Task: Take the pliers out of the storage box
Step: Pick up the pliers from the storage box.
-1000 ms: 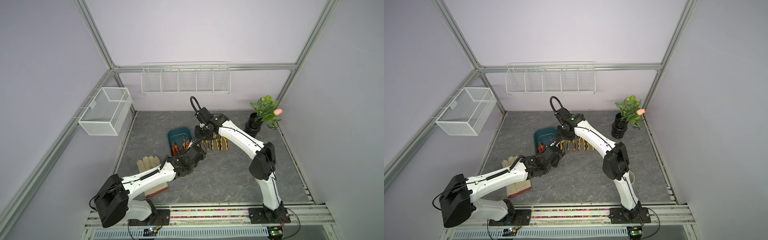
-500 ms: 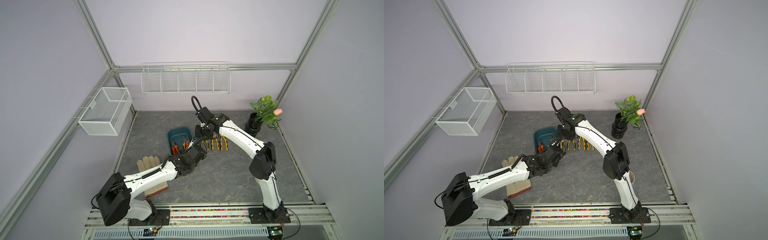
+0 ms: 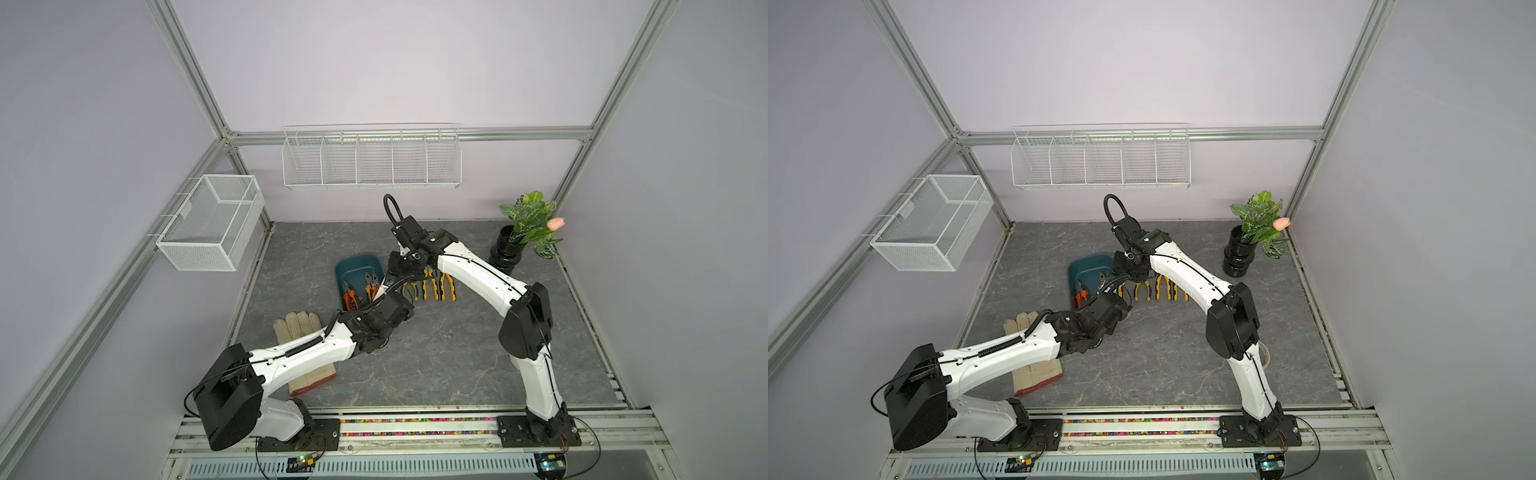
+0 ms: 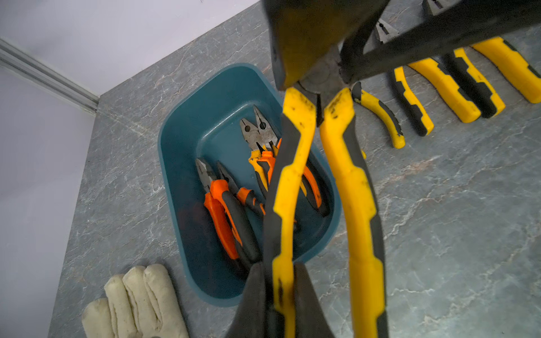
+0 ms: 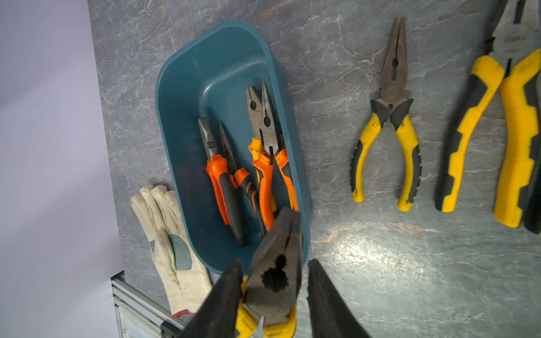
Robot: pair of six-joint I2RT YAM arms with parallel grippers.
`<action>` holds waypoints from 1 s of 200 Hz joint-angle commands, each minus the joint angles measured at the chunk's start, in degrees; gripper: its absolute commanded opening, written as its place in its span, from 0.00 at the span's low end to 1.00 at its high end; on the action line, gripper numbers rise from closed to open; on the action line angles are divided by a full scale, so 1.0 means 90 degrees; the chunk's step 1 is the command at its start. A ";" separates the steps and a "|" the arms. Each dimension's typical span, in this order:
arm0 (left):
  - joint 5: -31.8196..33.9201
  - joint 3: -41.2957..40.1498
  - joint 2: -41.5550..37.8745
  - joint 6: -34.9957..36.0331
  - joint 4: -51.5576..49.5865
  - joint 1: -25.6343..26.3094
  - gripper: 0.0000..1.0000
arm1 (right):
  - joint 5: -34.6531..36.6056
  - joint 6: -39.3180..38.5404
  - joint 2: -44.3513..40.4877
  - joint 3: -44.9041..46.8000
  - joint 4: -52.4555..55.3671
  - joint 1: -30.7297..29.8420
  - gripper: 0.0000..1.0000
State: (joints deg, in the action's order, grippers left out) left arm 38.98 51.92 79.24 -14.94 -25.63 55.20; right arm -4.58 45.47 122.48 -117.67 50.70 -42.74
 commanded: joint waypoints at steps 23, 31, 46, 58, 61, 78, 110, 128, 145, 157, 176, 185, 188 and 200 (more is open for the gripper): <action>0.0474 0.0423 -0.0077 -0.0183 0.0709 0.0063 0.00 | -0.0475 0.0171 -0.0219 0.0390 -0.0008 -0.0099 0.34; 0.0488 0.0422 -0.0073 -0.0188 0.0709 0.0063 0.00 | -0.0505 0.0203 -0.0229 0.0407 -0.0025 -0.0098 0.34; 0.0508 0.0432 -0.0067 -0.0204 0.0709 0.0069 0.00 | -0.0559 0.0260 -0.0247 0.0425 -0.0061 -0.0098 0.34; 0.0508 0.0438 -0.0056 -0.0221 0.0710 0.0069 0.00 | -0.0625 0.0303 -0.0266 0.0481 -0.0121 -0.0097 0.31; 0.0512 0.0441 -0.0057 -0.0224 0.0725 0.0073 0.00 | -0.0646 0.0323 -0.0268 0.0498 -0.0141 -0.0095 0.30; 0.0503 0.0469 -0.0026 -0.0218 0.0716 0.0078 0.00 | -0.0705 0.0400 -0.0399 0.0716 -0.0374 -0.0103 0.09; 0.0442 0.0481 -0.0010 -0.0254 0.0707 0.0091 0.00 | -0.0517 0.0226 -0.0541 0.0745 -0.0382 -0.0095 0.06; 0.0416 0.0483 -0.0019 -0.0263 0.0680 0.0088 0.00 | -0.0323 -0.0035 -0.0615 0.0642 -0.0286 -0.0096 0.07; 0.0424 0.0513 -0.0017 -0.0293 0.0627 0.0096 0.00 | -0.0076 -0.0311 -0.0729 0.0574 -0.0200 -0.0123 0.07; 0.0416 0.0510 -0.0038 -0.0309 0.0610 0.0093 0.00 | 0.0130 -0.0458 -0.0835 0.0555 -0.0148 -0.0137 0.07; 0.0500 0.0519 -0.0050 -0.0402 0.0522 0.0089 0.12 | 0.0466 -0.0636 -0.1022 0.0536 -0.0068 -0.0143 0.06; 0.0572 0.0545 -0.0018 -0.0469 0.0451 0.0087 0.19 | 0.0624 -0.0725 -0.1098 0.0509 -0.0015 -0.0141 0.07; 0.0588 0.0557 -0.0021 -0.0478 0.0428 0.0090 0.21 | 0.0682 -0.0754 -0.1122 0.0494 0.0011 -0.0136 0.06; 0.0627 0.0579 -0.0023 -0.0525 0.0362 0.0092 0.34 | 0.0953 -0.0886 -0.1204 0.0396 0.0180 -0.0144 0.07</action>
State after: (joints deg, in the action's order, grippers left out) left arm 40.69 54.41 79.70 -17.39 -24.27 56.47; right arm -0.82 44.88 115.68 -112.36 45.95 -42.76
